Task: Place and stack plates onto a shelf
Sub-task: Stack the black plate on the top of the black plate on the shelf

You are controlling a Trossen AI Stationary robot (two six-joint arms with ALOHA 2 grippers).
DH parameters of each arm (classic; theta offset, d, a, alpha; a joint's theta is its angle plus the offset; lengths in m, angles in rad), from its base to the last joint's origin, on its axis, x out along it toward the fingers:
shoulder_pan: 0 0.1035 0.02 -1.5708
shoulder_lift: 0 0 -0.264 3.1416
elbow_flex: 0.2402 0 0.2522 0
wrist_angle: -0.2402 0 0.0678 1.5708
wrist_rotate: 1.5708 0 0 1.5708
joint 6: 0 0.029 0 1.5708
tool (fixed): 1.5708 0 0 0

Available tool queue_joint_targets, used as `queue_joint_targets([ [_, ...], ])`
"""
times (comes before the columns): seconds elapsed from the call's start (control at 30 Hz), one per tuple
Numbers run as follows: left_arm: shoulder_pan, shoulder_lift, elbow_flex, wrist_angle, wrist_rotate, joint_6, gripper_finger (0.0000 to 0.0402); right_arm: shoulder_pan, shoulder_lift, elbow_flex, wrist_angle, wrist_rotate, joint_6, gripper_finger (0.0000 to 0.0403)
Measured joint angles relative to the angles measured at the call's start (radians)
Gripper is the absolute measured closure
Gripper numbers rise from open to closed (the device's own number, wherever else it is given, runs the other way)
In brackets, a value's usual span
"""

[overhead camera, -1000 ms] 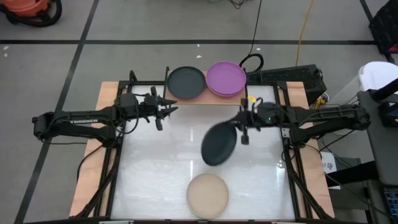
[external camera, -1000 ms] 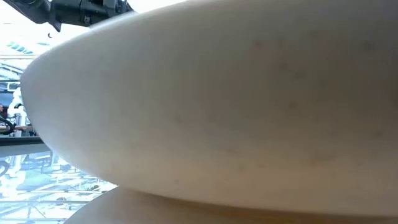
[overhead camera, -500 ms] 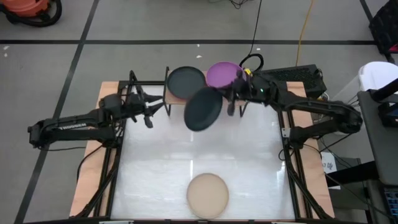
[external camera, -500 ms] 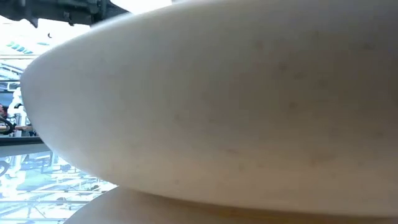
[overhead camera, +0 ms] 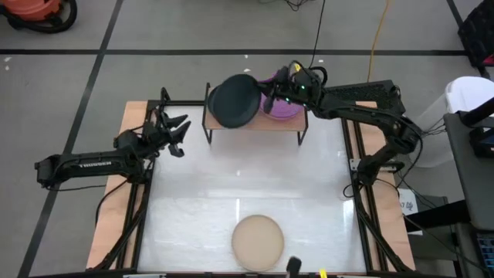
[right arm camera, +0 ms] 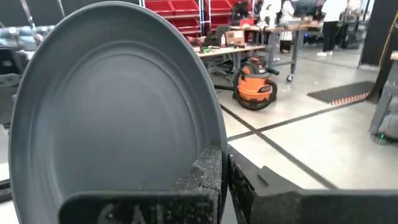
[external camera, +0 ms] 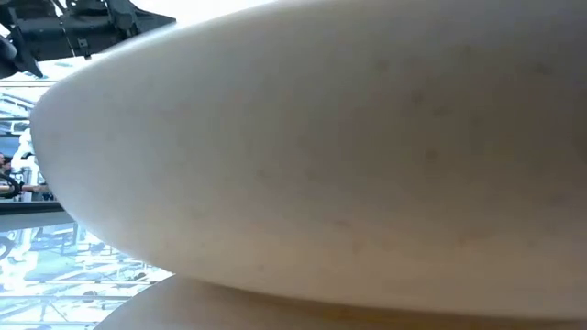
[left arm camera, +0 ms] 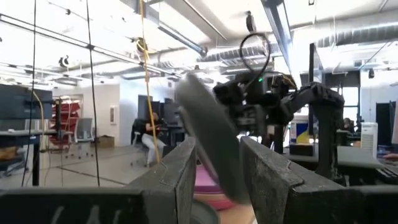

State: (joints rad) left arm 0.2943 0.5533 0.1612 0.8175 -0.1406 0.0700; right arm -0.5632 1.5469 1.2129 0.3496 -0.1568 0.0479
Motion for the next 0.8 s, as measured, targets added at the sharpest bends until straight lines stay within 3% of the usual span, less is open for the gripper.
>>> queue_joint_targets([
  [0.43,0.000,0.002,0.000,0.006,-0.001,0.000,0.0273,-0.083,0.168,0.000,0.145,-0.083,0.146,0.0401],
  [0.8,0.000,0.002,0.000,0.009,-0.001,-0.005,0.0273,-0.085,0.180,0.000,0.149,-0.082,0.146,0.0362],
])
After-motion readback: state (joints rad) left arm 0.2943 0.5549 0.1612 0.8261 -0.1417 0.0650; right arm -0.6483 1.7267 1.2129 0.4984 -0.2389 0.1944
